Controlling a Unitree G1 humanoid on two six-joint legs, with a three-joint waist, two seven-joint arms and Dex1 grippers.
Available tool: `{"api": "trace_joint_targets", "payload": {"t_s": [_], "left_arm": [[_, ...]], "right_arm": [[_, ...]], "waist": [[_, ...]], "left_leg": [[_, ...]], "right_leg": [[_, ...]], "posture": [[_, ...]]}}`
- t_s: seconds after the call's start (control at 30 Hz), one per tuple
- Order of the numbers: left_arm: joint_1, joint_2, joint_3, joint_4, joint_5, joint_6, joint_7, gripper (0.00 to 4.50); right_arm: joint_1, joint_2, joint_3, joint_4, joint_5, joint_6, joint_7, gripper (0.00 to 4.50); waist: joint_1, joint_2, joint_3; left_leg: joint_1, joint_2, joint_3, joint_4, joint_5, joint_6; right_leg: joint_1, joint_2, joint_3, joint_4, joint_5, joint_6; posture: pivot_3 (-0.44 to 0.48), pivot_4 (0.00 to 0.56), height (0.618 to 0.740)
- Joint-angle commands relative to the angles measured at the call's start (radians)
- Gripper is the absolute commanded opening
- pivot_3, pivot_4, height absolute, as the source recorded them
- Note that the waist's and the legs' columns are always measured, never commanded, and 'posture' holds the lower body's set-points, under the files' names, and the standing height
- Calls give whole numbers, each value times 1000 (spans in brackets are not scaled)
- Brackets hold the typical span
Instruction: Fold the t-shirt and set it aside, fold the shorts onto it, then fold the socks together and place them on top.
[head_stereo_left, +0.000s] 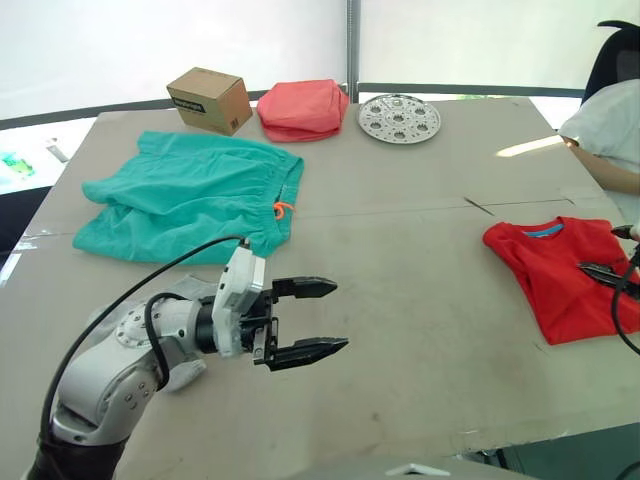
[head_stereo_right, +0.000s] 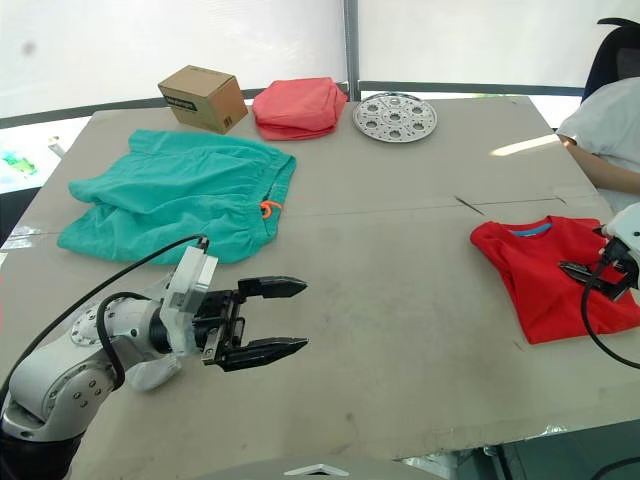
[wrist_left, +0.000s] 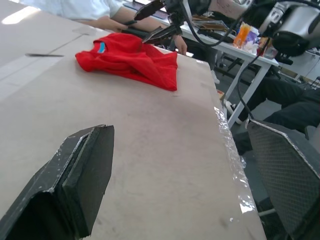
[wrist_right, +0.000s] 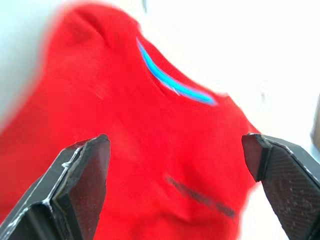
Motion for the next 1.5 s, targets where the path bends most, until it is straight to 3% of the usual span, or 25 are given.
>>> {"api": "trace_joint_targets", "payload": {"t_s": [0.03, 0.2, 0.4, 0.67, 0.93, 1.07, 1.3, 1.37, 1.5], "left_arm": [[-31, -24, 27, 13, -42, 18, 55, 4500], [-91, -83, 83, 98, -51, 41, 199, 4500], [-94, -106, 136, 143, -38, 36, 271, 4500], [-24, -83, 198, 182, 20, -11, 264, 4500], [-22, -42, 245, 328, 241, -137, 321, 4500], [-118, 23, 120, 467, 450, -222, 325, 4500], [-365, 57, -116, 698, 616, -208, 194, 4500], [-458, 37, -197, 851, 697, -246, 176, 4500], [-582, -7, -269, 1040, 758, -263, 122, 3301]], "right_arm": [[14, 30, -81, -152, 70, 16, -24, 4440], [-61, 189, 15, -456, 230, 147, -129, 4440], [-184, 434, 255, -627, 228, 235, -324, 4440], [-263, 628, 583, -578, 147, 196, -306, 4440], [-302, 579, 602, -494, 126, 134, -185, 4440], [-282, 566, 588, -499, 124, 134, -180, 4440], [-254, 547, 586, -518, 82, 141, -206, 4440], [-245, 539, 574, -528, 77, 146, -214, 4440], [-216, 526, 536, -564, 79, 164, -246, 4500]], "waist": [[-1, 0, 0], [-3, -1, 0], [0, -3, -1], [-10, -5, -2], [-1, -6, -2], [1, -7, -2], [-4, -8, -3], [-6, -8, -3], [1, -9, -3]], "left_leg": [[0, 0, 0, 0, 0, 0], [1, 1, 0, 0, 0, 0], [1, 1, -1, 0, 0, 0], [0, 1, 0, 0, 1, -3], [1, 0, 0, 1, 1, -2], [1, 0, 0, 0, 1, -2], [-1, -1, 3, 0, 1, -3], [-1, 0, 3, 0, 2, -3], [0, 0, 2, 0, 2, -3]], "right_leg": [[0, 0, 0, 0, 0, 0], [0, 1, 1, 1, 0, 1], [0, 2, 2, 2, 2, -1], [-1, 2, 1, 2, 2, -2], [-2, 0, 1, 6, 1, -2], [-2, 1, 0, 7, 1, -2], [-2, 0, -1, 7, 1, -2], [-3, 1, -1, 7, 1, -2], [-2, 2, -1, 8, 1, -2]], "posture": [[0, 150, 740], [0, 150, 740], [0, 150, 740], [0, 150, 740], [0, 150, 740], [0, 150, 740], [0, 150, 740], [0, 150, 740], [0, 150, 740]]}}
